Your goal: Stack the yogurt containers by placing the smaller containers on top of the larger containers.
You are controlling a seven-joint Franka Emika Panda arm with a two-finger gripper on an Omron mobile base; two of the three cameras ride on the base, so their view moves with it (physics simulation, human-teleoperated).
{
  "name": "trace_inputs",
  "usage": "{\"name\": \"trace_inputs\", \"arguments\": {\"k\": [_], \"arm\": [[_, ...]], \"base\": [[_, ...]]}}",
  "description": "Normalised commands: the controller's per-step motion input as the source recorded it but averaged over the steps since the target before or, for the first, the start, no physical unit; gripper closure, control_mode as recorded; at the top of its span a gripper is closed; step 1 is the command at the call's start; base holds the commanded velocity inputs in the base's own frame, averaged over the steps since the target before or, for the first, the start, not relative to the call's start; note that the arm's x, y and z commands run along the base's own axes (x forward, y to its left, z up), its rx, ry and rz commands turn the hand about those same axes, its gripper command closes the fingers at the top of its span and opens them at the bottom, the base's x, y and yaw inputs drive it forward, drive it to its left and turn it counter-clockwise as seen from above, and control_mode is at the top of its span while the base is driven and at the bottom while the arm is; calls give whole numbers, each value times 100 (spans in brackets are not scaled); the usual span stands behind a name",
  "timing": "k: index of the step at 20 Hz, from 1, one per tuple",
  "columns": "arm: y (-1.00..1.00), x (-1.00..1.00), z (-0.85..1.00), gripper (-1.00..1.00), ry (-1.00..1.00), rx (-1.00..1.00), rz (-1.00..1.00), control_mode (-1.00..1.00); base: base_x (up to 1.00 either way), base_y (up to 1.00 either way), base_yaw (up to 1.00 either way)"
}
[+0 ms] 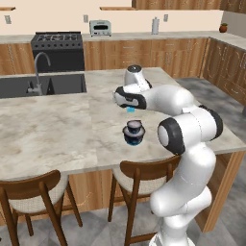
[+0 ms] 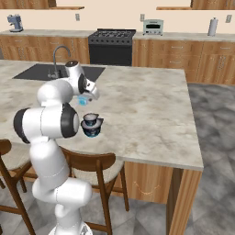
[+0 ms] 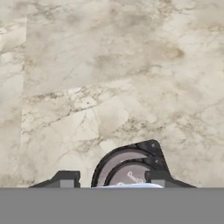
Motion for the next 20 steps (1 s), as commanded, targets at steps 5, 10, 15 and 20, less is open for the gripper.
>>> {"name": "trace_inputs", "arguments": {"k": [5, 10, 15, 20], "arm": [[-16, -7, 0, 100, 0, 10, -1, -100], [-8, -24, -3, 100, 0, 10, -2, -100], [-3, -9, -1, 100, 0, 0, 0, -100], [0, -18, -13, 100, 1, 0, 0, -100]], "base": [[0, 0, 0], [0, 0, 0], [0, 0, 0], [0, 0, 0]]}}
